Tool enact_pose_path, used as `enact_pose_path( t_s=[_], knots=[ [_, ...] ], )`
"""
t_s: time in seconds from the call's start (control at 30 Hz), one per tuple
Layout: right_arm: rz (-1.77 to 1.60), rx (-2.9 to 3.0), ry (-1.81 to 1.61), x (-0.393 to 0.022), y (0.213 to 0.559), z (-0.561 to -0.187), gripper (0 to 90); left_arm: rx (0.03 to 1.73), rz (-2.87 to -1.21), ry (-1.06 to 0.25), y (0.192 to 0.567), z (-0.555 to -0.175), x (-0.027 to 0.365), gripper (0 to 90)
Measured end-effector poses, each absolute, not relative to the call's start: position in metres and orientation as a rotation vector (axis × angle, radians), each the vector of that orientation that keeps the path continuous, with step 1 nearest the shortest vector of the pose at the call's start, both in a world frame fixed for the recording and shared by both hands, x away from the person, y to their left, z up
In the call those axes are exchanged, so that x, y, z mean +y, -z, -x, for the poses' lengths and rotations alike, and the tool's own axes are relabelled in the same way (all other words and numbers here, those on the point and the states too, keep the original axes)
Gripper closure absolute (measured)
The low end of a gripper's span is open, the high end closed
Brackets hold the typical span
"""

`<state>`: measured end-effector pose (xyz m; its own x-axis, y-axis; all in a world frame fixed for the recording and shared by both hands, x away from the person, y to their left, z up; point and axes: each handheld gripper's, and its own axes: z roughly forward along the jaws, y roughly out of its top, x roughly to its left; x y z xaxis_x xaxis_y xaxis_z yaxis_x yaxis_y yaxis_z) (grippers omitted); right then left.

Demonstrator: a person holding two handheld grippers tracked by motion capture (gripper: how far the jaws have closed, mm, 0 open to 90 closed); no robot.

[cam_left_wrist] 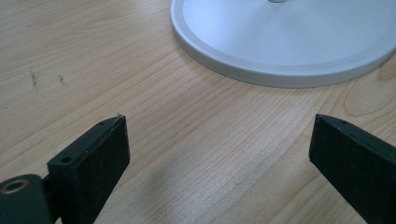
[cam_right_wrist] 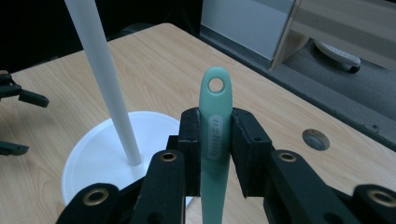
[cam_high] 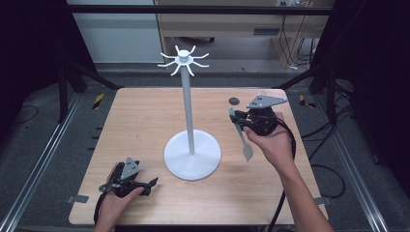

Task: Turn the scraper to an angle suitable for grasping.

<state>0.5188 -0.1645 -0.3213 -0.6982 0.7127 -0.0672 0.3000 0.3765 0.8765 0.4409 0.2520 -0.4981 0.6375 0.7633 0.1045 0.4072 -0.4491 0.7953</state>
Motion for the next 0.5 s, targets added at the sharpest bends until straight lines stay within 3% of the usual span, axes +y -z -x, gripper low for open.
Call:
enact_pose_path(
  t_s=[0.5],
  knots=[
    [-0.84,2.155,-1.329,-0.152,0.303,-0.521,74.7,0.91,-2.087,-0.591,0.498,-0.441,0.253,4.6]
  ],
)
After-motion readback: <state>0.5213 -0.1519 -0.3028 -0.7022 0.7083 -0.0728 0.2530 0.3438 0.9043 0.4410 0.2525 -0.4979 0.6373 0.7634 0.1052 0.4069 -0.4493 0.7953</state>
